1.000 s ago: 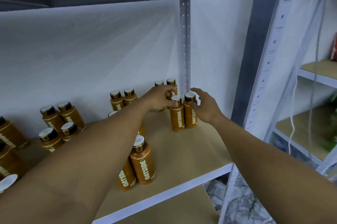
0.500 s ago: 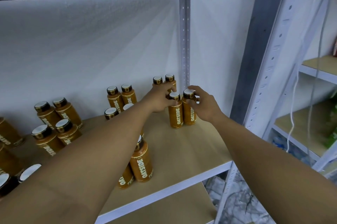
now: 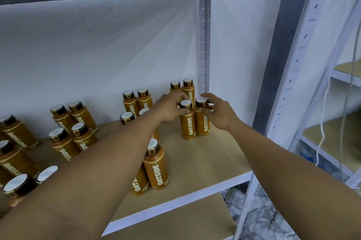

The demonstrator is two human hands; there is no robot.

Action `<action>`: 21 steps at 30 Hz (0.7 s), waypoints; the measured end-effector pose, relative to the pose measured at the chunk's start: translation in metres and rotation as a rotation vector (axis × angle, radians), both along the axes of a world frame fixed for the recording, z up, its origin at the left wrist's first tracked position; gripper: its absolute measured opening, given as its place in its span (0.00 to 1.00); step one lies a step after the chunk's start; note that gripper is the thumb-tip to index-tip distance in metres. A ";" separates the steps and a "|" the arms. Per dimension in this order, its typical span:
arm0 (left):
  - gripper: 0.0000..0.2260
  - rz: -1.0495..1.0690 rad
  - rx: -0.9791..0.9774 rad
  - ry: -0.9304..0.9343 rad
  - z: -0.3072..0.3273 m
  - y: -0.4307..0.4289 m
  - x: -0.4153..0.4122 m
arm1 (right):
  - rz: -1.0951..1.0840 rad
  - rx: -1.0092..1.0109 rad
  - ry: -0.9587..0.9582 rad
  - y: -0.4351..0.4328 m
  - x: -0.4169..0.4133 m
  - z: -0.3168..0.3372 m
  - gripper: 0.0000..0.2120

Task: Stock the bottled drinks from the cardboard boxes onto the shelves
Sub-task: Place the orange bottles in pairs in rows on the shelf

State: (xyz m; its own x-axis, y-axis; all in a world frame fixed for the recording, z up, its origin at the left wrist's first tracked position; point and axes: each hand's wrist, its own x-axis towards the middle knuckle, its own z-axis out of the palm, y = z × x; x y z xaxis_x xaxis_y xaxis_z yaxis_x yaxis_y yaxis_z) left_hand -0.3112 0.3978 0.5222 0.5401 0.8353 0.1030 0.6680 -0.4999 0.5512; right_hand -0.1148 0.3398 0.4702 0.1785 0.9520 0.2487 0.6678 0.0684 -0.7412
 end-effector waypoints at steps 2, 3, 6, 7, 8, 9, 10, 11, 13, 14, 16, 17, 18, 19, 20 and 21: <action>0.17 0.005 -0.003 -0.004 0.000 -0.002 -0.002 | 0.006 -0.004 -0.018 0.000 -0.002 0.000 0.23; 0.17 0.007 -0.005 -0.005 0.001 -0.002 -0.003 | 0.009 -0.007 -0.024 0.000 -0.003 0.000 0.23; 0.18 0.015 -0.006 -0.004 0.001 -0.003 -0.005 | 0.017 -0.012 -0.031 -0.001 -0.004 0.001 0.23; 0.18 0.017 -0.005 -0.001 0.001 -0.004 -0.005 | 0.018 -0.015 -0.028 -0.001 -0.004 0.001 0.24; 0.18 0.019 -0.003 0.001 0.000 -0.004 -0.004 | 0.018 -0.018 -0.026 -0.001 -0.004 0.001 0.24; 0.19 0.022 -0.003 0.005 0.000 -0.004 -0.004 | 0.019 -0.019 -0.024 -0.001 -0.004 0.001 0.24; 0.19 0.023 -0.005 0.007 -0.001 -0.004 -0.004 | 0.020 -0.019 -0.023 -0.002 -0.004 0.002 0.24; 0.19 0.024 -0.007 0.008 -0.001 -0.004 -0.004 | 0.022 -0.019 -0.023 -0.002 -0.004 0.002 0.24; 0.19 0.024 -0.009 0.010 0.000 -0.004 -0.003 | 0.026 -0.018 -0.024 -0.003 -0.004 0.003 0.24; 0.19 0.024 -0.011 0.011 -0.001 -0.004 -0.003 | 0.029 -0.016 -0.024 -0.004 -0.004 0.004 0.24; 0.19 0.024 -0.016 0.011 0.000 -0.004 -0.003 | 0.034 -0.013 -0.024 -0.005 -0.004 0.006 0.24; 0.19 0.022 -0.015 0.012 0.000 -0.004 -0.004 | 0.033 -0.015 -0.026 -0.005 -0.004 0.006 0.24; 0.18 0.019 -0.013 0.014 0.000 -0.004 -0.004 | 0.032 -0.018 -0.027 -0.005 -0.005 0.007 0.24; 0.18 0.017 -0.011 0.016 0.000 -0.004 -0.005 | 0.033 -0.020 -0.029 -0.005 -0.005 0.007 0.24; 0.18 0.015 -0.010 0.017 0.000 -0.004 -0.005 | 0.035 -0.021 -0.032 -0.006 -0.005 0.007 0.24; 0.18 0.015 -0.008 0.016 0.000 -0.004 -0.005 | 0.039 -0.022 -0.033 -0.006 -0.005 0.007 0.24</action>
